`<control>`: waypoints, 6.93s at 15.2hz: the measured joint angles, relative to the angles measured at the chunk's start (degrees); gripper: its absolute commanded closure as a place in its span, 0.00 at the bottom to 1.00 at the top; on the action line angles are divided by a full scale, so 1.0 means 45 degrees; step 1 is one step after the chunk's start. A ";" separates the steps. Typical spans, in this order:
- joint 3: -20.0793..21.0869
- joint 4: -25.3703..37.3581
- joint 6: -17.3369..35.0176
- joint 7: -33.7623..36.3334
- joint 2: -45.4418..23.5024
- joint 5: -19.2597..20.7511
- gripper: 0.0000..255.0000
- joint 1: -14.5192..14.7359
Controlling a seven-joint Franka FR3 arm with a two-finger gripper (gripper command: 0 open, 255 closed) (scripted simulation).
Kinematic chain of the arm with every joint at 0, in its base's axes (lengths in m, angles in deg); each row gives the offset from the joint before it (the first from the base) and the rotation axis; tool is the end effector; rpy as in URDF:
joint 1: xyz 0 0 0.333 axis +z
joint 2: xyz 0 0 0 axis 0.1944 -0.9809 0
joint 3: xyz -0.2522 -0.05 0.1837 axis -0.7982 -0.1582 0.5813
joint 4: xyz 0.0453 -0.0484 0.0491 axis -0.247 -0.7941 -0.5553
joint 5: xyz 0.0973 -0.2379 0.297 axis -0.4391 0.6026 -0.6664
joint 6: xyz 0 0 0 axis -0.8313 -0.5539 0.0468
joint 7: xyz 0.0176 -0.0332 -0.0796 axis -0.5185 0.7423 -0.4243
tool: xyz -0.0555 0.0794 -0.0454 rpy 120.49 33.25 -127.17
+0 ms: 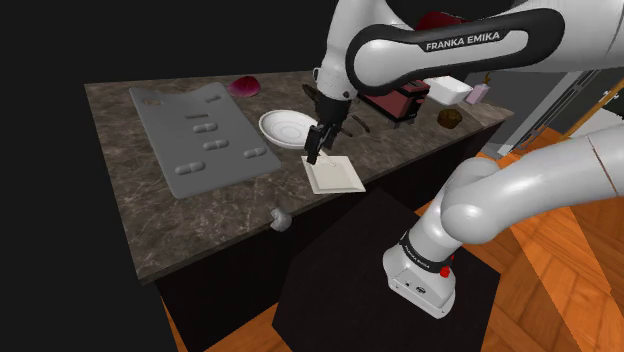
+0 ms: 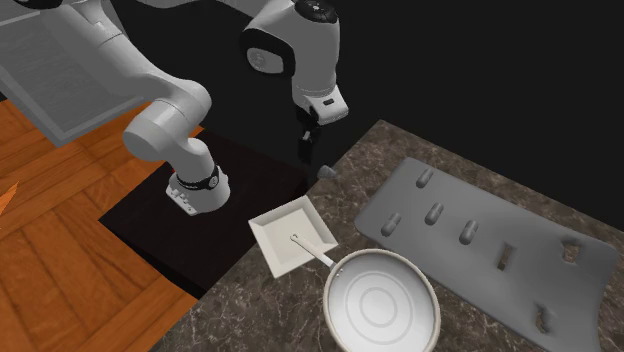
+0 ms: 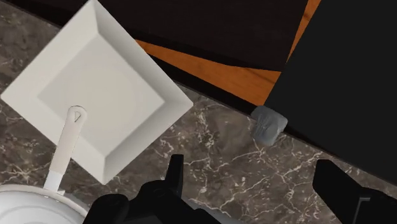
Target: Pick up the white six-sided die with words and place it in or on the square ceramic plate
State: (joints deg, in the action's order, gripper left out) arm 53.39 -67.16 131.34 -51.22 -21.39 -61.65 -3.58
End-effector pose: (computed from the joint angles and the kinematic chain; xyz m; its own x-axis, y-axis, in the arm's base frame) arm 0.3426 0.1215 0.4322 0.9720 0.2321 -0.0368 0.2298 -0.9716 -0.0569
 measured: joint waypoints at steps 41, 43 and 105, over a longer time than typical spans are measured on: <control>0.2608 -0.0024 0.6164 0.2105 -0.5752 0.1316 1.00 0.0381; 0.2566 -0.0014 0.5744 0.1960 -0.5322 0.1110 1.00 0.0439; -0.2610 -0.2128 0.4441 -0.5003 -0.1944 0.2552 0.00 -0.2528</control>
State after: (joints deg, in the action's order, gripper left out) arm 41.64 -76.74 151.32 -73.73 -30.14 -50.16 -14.96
